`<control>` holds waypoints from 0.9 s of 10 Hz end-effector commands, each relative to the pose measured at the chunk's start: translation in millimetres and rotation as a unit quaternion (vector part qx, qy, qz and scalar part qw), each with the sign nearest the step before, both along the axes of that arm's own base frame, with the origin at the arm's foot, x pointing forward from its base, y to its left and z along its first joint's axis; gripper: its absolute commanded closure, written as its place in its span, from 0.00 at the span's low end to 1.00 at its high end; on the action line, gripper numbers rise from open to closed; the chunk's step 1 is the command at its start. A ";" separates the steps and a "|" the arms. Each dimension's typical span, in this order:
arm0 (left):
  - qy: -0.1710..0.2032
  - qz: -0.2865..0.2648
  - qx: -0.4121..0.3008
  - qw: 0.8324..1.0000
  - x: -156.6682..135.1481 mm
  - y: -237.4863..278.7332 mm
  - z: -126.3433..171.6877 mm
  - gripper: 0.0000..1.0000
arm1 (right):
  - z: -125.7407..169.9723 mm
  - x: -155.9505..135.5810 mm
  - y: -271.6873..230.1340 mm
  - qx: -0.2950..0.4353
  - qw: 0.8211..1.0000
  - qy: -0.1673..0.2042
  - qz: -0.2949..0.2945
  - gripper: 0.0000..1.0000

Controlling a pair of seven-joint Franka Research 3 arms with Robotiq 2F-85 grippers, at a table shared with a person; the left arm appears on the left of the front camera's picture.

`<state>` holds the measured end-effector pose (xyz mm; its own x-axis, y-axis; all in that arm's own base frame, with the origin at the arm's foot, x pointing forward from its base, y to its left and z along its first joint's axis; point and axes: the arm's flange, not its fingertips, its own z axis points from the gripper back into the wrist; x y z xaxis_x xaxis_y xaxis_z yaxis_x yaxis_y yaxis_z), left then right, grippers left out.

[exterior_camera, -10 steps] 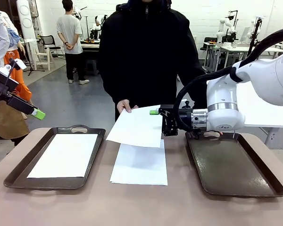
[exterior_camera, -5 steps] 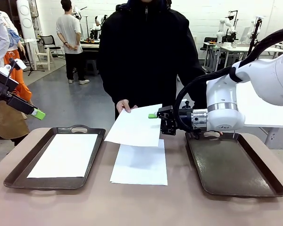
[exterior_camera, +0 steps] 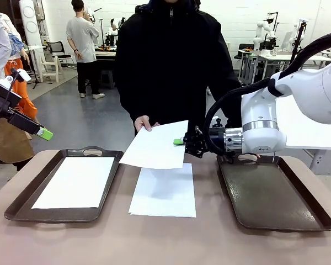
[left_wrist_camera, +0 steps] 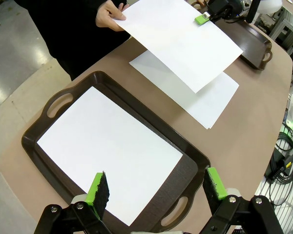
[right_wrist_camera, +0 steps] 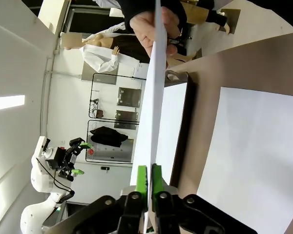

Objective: Sort the A4 documents.
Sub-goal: Receive the A4 Paper.

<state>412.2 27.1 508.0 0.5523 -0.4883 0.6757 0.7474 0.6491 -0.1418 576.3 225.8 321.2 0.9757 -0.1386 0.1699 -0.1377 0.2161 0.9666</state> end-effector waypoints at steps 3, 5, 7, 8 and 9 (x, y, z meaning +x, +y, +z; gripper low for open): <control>-0.002 -0.004 0.006 1.000 -1.3 0.4 -0.9 0.00 | -2.7 0.6 4.0 -0.013 1.000 -0.010 0.004 1.00; -0.002 -0.004 0.006 1.000 -1.3 0.4 -0.9 0.00 | -3.9 0.3 3.6 -0.012 1.000 -0.011 0.003 1.00; -0.002 -0.004 0.006 1.000 -1.3 0.4 -0.9 0.00 | -5.0 -0.8 3.7 -0.013 1.000 -0.011 0.003 1.00; -0.002 -0.004 0.006 1.000 -1.3 0.4 -0.9 0.00 | -5.5 -1.3 3.7 -0.013 1.000 -0.011 0.003 1.00; -0.002 -0.004 0.006 1.000 -1.3 0.4 -0.9 0.00 | -5.4 -1.5 3.6 -0.013 1.000 -0.010 0.004 1.00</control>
<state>412.2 27.1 508.0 0.5523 -0.4883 0.6756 0.7474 0.6491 -0.1418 575.6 226.3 320.4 0.9757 -0.1364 0.1717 -0.1396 0.2171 0.9661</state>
